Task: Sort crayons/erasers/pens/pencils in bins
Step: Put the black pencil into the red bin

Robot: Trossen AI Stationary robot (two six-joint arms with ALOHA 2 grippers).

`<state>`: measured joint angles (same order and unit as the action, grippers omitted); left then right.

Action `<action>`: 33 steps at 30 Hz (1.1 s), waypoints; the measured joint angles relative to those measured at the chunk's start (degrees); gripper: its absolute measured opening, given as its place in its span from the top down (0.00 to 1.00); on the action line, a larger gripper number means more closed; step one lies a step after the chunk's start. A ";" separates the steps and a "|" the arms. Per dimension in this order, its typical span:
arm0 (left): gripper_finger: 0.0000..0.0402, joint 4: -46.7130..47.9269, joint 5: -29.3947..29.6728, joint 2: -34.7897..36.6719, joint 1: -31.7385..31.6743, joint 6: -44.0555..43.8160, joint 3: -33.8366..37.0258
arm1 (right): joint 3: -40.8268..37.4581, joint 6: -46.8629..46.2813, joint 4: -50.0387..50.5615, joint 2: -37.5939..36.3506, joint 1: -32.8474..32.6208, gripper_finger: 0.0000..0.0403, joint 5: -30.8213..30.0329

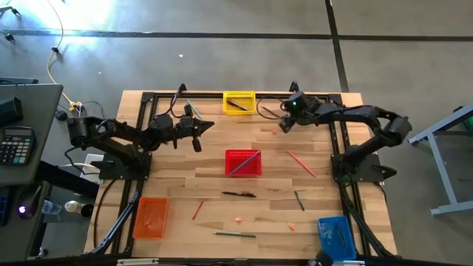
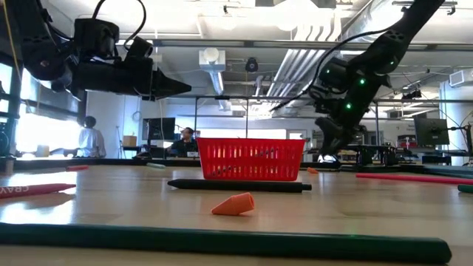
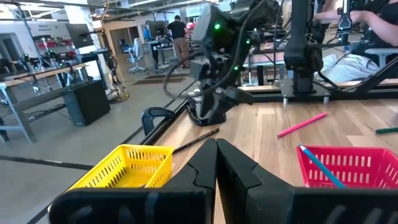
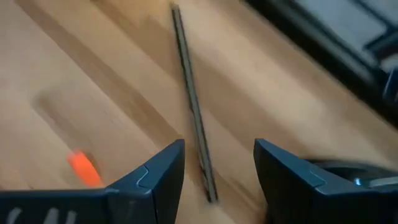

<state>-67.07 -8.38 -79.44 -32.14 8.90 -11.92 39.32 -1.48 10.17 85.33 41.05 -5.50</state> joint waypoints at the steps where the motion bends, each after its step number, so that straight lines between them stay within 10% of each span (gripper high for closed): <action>1: 1.00 0.00 0.02 0.00 0.00 0.14 0.00 | 0.64 0.25 1.46 0.89 0.38 0.54 0.05; 21: 1.00 -0.02 -0.13 -0.04 0.00 0.28 0.00 | 10.78 2.37 12.36 11.85 0.27 0.73 -0.17; 33: 1.00 0.00 -0.11 -0.04 0.00 0.27 0.00 | 16.30 4.64 16.75 11.96 -0.91 0.66 -0.10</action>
<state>-67.06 -8.49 -79.48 -32.14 9.17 -11.92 55.61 3.16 26.93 97.30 40.14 -5.60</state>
